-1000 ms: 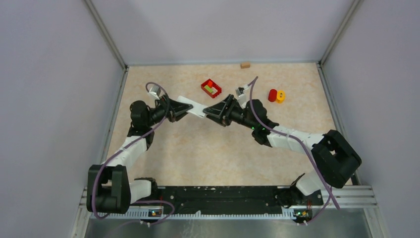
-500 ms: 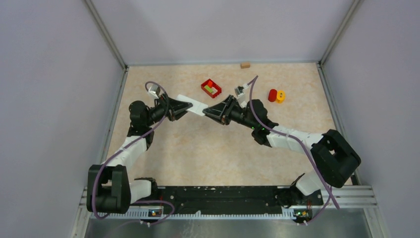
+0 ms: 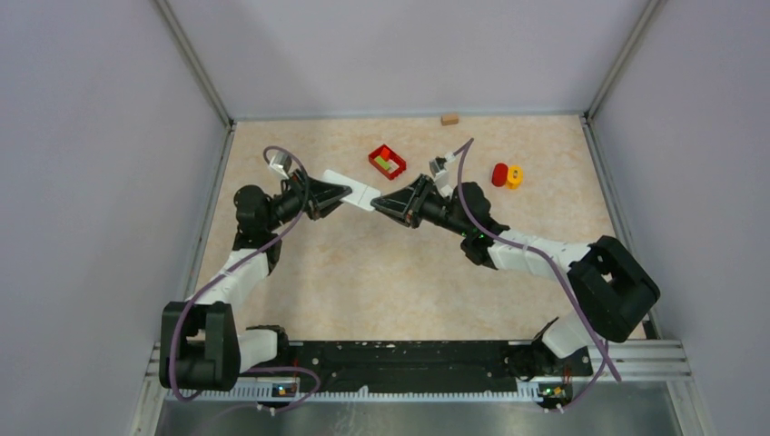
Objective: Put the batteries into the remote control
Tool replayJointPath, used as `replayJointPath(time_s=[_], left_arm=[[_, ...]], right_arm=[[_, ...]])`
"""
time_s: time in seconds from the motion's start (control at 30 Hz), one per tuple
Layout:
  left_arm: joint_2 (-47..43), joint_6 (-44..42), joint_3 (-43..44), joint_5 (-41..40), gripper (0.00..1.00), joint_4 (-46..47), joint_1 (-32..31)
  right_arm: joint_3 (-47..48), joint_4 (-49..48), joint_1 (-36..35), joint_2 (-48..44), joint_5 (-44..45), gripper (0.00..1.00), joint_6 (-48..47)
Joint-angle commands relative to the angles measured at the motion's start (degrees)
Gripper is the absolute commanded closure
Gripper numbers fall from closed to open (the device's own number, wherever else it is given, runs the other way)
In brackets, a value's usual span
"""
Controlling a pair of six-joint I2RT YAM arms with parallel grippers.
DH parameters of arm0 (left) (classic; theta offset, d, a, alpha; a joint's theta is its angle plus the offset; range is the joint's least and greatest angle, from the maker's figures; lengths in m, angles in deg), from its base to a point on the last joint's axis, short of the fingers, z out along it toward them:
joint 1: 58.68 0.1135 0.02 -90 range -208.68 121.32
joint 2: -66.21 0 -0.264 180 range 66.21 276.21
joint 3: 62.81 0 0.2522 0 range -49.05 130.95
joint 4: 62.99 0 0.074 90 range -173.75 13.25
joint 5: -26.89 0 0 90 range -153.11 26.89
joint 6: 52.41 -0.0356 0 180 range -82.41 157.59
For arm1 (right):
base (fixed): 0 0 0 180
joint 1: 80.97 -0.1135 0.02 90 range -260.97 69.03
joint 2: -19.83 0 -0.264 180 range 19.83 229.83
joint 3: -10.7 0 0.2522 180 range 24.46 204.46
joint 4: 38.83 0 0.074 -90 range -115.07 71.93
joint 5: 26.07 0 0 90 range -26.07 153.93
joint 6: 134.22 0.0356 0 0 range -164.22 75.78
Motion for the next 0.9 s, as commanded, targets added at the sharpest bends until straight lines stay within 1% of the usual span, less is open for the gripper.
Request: replayJointPath(time_s=[0.0, 0.17, 0.3, 0.43, 0.6, 0.8, 0.87], left_arm=[[-2.1, 2.3, 2.8, 2.2, 1.0, 10.4, -0.1], [-3.0, 0.5, 2.8, 4.4, 1.0, 17.0, -2.1], [-4.7, -3.4, 2.5, 6.3, 1.0, 17.8, -5.5], [-6.1, -7.7, 2.1, 7.3, 1.0, 14.3, -10.1], [-9.8, -16.3, 1.3, 5.2, 1.0, 2.5, -13.5], [-9.2, -18.2, 0.7, 5.6, 1.0, 1.4, -14.9], [-8.8, -20.5, 1.8, 5.2, 1.0, -0.6, -14.8]], right_arm=[[-0.4, 2.8, -0.5, 1.1, -0.1, 0.87, -1.9], [0.7, 2.0, -0.8, 2.8, -0.7, 0.88, -1.6], [2.2, 0.9, -1.2, 4.6, -0.7, 0.88, -1.5], [4.1, -0.5, -1.3, 6.4, -0.7, 0.89, -2.7], [7.2, -0.8, -1.6, 7.7, -0.7, 0.89, -6.5], [10.1, -0.2, -2.0, 8.0, -1.9, 0.86, -11.2], [9.8, 1.8, -1.3, 6.7, -1.8, 0.85, -14.8]])
